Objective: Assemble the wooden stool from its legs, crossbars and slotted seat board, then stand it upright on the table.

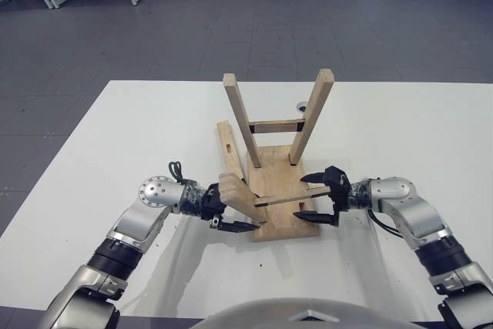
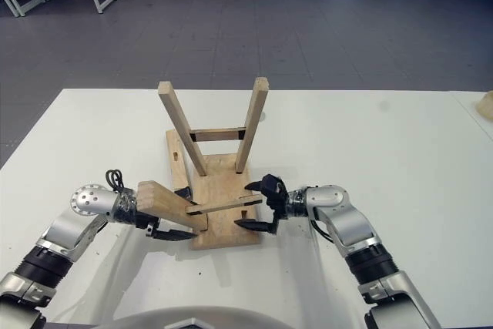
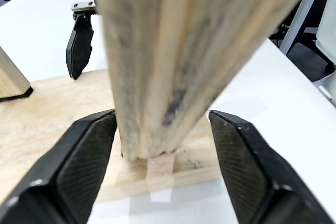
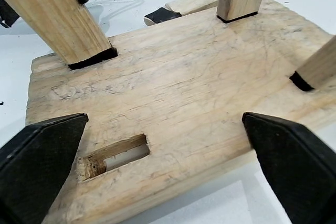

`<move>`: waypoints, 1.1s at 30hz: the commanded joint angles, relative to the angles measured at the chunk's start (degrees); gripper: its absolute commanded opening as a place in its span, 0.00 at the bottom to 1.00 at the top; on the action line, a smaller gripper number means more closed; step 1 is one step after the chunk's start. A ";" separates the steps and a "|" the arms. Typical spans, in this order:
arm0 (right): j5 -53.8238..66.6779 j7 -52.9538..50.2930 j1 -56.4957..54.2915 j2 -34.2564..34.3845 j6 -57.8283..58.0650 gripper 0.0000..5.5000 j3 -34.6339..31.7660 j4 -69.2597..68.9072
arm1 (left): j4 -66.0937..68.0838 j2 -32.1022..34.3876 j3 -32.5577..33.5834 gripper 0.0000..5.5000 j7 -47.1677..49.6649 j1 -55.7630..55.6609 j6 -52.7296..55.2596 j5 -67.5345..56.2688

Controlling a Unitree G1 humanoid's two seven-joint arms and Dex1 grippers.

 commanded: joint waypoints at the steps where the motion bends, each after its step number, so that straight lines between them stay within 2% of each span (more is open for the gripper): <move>1: -1.47 -0.84 4.08 -0.85 2.06 1.00 0.90 -1.08 | 1.26 1.10 2.14 0.70 -0.34 -0.89 -0.51 2.11; 3: -1.42 -1.67 4.80 -0.60 2.26 1.00 0.54 -1.53 | 2.49 1.83 3.62 0.76 -0.39 -1.79 -1.02 2.93; 8: -1.22 -5.64 6.25 1.07 2.03 1.00 -1.48 -1.28 | 1.85 5.62 6.48 0.76 -1.37 -2.29 2.11 3.83; 13: -0.42 -10.88 9.37 3.49 2.25 1.00 -4.69 -1.65 | -7.06 10.89 10.11 0.76 -0.88 1.68 11.72 0.69; 16: 0.41 -12.97 10.96 4.63 2.58 1.00 -6.16 -2.42 | -12.38 12.07 15.37 0.76 4.56 3.47 19.62 -1.56; 22: 2.08 -15.74 12.69 4.95 4.14 1.00 -9.70 -4.82 | -17.84 8.63 26.19 0.76 17.89 1.91 29.54 -6.73; 25: 2.78 -16.10 14.53 3.61 4.99 1.00 -11.96 -6.27 | -24.13 4.80 33.69 0.76 27.92 -2.75 41.08 -19.66; 27: 2.67 -16.31 15.78 3.35 5.07 1.00 -12.43 -6.62 | -30.07 2.81 37.67 0.76 35.67 -5.93 48.45 -34.69; 28: 2.57 -16.49 16.24 3.42 5.03 1.00 -12.39 -6.70 | -32.52 2.43 38.85 0.73 39.40 -7.07 50.96 -42.83; 31: 1.95 -17.60 17.02 4.32 4.85 1.00 -11.85 -6.86 | -36.82 3.32 38.23 0.64 47.23 -8.89 53.60 -64.54; 33: 0.93 -18.46 16.28 5.31 4.55 1.00 -10.51 -6.18 | -38.77 3.45 36.21 0.63 51.44 -9.37 53.25 -71.39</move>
